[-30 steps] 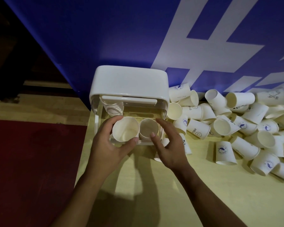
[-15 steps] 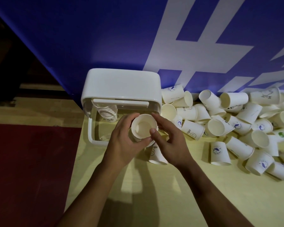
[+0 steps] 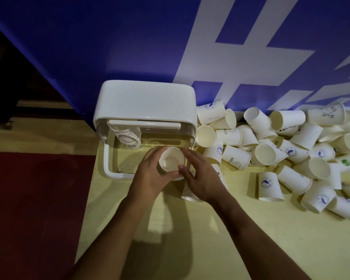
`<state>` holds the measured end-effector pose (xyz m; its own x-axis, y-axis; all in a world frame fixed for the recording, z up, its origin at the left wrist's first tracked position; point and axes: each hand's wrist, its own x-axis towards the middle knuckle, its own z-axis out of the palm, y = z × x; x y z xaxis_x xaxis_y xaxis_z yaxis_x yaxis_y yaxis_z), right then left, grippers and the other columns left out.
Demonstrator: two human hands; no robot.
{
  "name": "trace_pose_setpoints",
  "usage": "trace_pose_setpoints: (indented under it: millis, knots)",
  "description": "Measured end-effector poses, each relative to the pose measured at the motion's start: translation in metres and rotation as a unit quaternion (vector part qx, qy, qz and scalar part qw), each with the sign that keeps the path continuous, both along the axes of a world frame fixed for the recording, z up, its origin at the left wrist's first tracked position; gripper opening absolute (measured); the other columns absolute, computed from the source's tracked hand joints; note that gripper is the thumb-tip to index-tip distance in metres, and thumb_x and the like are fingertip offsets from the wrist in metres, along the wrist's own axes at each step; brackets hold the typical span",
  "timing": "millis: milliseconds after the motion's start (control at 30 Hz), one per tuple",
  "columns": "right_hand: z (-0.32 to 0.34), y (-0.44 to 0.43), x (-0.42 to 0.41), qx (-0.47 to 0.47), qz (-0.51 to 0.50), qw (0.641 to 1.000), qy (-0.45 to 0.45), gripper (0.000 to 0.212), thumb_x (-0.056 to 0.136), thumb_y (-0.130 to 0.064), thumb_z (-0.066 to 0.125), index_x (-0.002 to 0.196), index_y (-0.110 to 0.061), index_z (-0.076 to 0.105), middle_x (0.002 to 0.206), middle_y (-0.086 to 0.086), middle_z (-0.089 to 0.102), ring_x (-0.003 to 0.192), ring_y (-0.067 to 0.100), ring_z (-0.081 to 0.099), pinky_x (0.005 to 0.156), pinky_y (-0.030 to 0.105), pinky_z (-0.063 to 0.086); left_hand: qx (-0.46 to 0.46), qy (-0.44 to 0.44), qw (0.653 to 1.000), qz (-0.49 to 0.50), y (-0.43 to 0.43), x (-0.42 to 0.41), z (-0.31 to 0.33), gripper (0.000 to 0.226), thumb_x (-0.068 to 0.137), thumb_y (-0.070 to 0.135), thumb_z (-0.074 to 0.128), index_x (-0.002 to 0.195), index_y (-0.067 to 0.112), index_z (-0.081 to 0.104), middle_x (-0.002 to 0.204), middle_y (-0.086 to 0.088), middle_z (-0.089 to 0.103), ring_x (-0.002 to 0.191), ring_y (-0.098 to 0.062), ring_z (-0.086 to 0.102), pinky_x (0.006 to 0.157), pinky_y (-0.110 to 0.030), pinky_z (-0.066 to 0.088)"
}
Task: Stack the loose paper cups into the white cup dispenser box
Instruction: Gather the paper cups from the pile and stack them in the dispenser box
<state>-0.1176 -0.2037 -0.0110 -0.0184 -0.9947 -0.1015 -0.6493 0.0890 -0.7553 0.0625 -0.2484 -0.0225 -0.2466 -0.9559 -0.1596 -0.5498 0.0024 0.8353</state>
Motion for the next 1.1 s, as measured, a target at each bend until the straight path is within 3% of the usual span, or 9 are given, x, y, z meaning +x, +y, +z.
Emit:
trace_pose_setpoints:
  millis: [133,300,467,600,733,833,900,967,1100]
  knots:
    - [0.0,0.001,0.001,0.011,-0.001,1.0,0.022,0.052,0.106,-0.036,0.054,0.155,-0.024,0.043,0.154,-0.003,0.049,0.135,0.013,0.047,0.101,0.021,0.037,0.007,-0.009,1.0,0.0,-0.002,-0.002,-0.005,0.081,0.077,0.032,0.09,0.148,0.032,0.052,0.146,0.013,0.054,0.134,-0.007,0.05,0.109,-0.028,0.045]
    - [0.012,0.025,-0.017,-0.002,-0.042,0.998,0.04,0.046,0.106,-0.042,0.052,0.149,-0.025,0.052,0.148,-0.005,0.056,0.133,0.01,0.052,0.106,0.028,0.046,0.024,-0.045,0.999,-0.003,0.004,-0.003,0.009,0.1,0.072,0.056,0.089,0.155,0.039,0.035,0.158,0.01,0.043,0.14,-0.01,0.042,0.107,-0.034,0.044]
    - [0.036,0.076,-0.091,-0.014,-0.182,0.983,0.03,0.032,0.103,-0.028,0.063,0.134,-0.022,0.067,0.128,-0.017,0.062,0.113,-0.019,0.051,0.095,-0.001,0.034,-0.131,-0.021,0.991,0.016,0.037,-0.014,0.05,0.066,0.079,0.042,0.087,0.136,0.025,0.057,0.141,0.005,0.053,0.123,0.0,0.042,0.094,-0.025,0.045]
    - [0.051,0.107,-0.16,-0.018,-0.31,0.951,0.01,0.026,0.101,-0.023,0.063,0.125,-0.023,0.072,0.117,-0.013,0.068,0.103,-0.001,0.063,0.092,0.02,0.052,-0.179,0.025,0.982,-0.062,0.04,-0.078,0.066,0.061,0.082,0.052,0.071,0.129,0.014,0.062,0.131,0.0,0.06,0.118,-0.014,0.056,0.099,-0.024,0.045]
    - [0.054,0.134,-0.225,-0.015,-0.368,0.93,0.007,0.024,0.101,-0.026,0.063,0.122,-0.02,0.073,0.113,-0.008,0.071,0.096,-0.014,0.063,0.077,0.003,0.046,-0.167,-0.006,0.976,-0.142,0.034,-0.17,0.06,0.072,0.08,0.061,0.063,0.135,0.016,0.058,0.136,0.0,0.057,0.121,-0.02,0.058,0.094,-0.032,0.051]
    - [0.048,0.151,-0.274,-0.009,-0.392,0.92,0.007,0.026,0.101,-0.025,0.065,0.124,-0.017,0.073,0.116,-0.005,0.073,0.098,-0.006,0.064,0.074,0.002,0.044,-0.162,-0.082,0.966,-0.185,0.031,-0.235,0.038,0.079,0.08,0.058,0.074,0.142,0.016,0.052,0.144,-0.004,0.054,0.127,-0.024,0.054,0.095,-0.038,0.051]
    - [0.043,0.161,-0.305,-0.005,-0.403,0.915,0.005,0.026,0.1,-0.025,0.066,0.123,-0.016,0.072,0.115,-0.004,0.074,0.098,0.0,0.066,0.078,0.006,0.048,-0.154,-0.141,0.955,-0.21,0.028,-0.271,0.02,0.088,0.078,0.054,0.082,0.148,0.015,0.047,0.149,-0.007,0.051,0.134,-0.026,0.048,0.102,-0.04,0.047]
    - [0.036,0.17,-0.336,0.013,-0.404,0.915,0.014,0.032,0.097,-0.032,0.069,0.127,-0.019,0.07,0.116,-0.008,0.072,0.101,0.005,0.065,0.088,0.024,0.055,-0.139,-0.191,0.948,-0.212,0.025,-0.297,0.002,0.098,0.075,0.052,0.086,0.152,0.011,0.043,0.152,-0.011,0.049,0.138,-0.03,0.045,0.11,-0.042,0.042]
    - [0.017,0.177,-0.384,0.074,-0.339,0.937,0.032,0.069,0.085,-0.051,0.077,0.144,-0.022,0.056,0.132,-0.008,0.06,0.122,0.013,0.053,0.104,0.037,0.045,-0.103,-0.233,0.952,-0.171,0.021,-0.323,-0.021,0.093,0.077,0.043,0.088,0.151,0.006,0.046,0.147,-0.016,0.054,0.134,-0.037,0.048,0.111,-0.047,0.04]
